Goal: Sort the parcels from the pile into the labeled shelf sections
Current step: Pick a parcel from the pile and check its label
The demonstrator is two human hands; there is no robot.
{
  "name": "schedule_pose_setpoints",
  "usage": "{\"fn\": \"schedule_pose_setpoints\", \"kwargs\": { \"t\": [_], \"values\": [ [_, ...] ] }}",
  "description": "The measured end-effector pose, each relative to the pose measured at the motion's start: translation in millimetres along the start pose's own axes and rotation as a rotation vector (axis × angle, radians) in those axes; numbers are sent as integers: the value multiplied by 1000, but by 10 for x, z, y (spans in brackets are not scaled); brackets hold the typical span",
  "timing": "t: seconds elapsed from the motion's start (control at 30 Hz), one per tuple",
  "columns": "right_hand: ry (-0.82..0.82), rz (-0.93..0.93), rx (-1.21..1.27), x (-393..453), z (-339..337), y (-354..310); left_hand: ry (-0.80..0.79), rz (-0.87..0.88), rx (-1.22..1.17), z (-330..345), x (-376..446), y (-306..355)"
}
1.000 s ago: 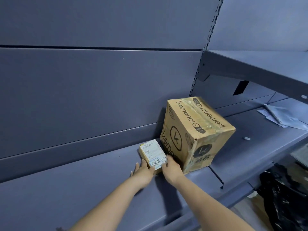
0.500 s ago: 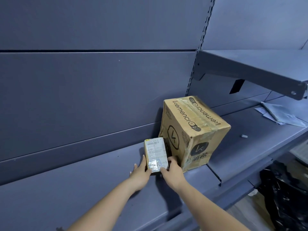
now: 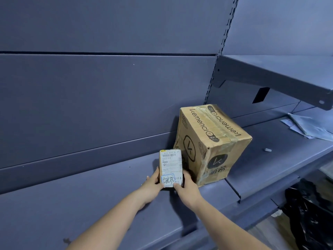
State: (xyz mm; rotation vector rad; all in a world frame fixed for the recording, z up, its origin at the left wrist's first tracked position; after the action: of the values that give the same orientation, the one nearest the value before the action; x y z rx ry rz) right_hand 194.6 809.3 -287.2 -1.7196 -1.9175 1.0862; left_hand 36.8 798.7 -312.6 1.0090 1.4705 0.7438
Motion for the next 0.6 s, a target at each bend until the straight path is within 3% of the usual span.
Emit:
{"fn": "schedule_pose_setpoints", "kwargs": {
  "t": [0.6],
  "values": [
    [-66,-149,-9,-433,421,-512,117,47,-160,-581,-881,-115]
  ]
}}
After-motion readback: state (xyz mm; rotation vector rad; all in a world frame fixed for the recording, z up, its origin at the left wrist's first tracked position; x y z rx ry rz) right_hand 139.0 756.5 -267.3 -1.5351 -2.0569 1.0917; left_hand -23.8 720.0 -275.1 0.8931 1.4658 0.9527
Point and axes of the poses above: each hand's wrist, its own x-axis towards the middle knuckle, its own z-axis out of the palm, y = z × x, the point moved 1 cm from there along x, towards the middle knuckle, and after that the axes turned 10 degrees about -x, right-handed, at the moved point
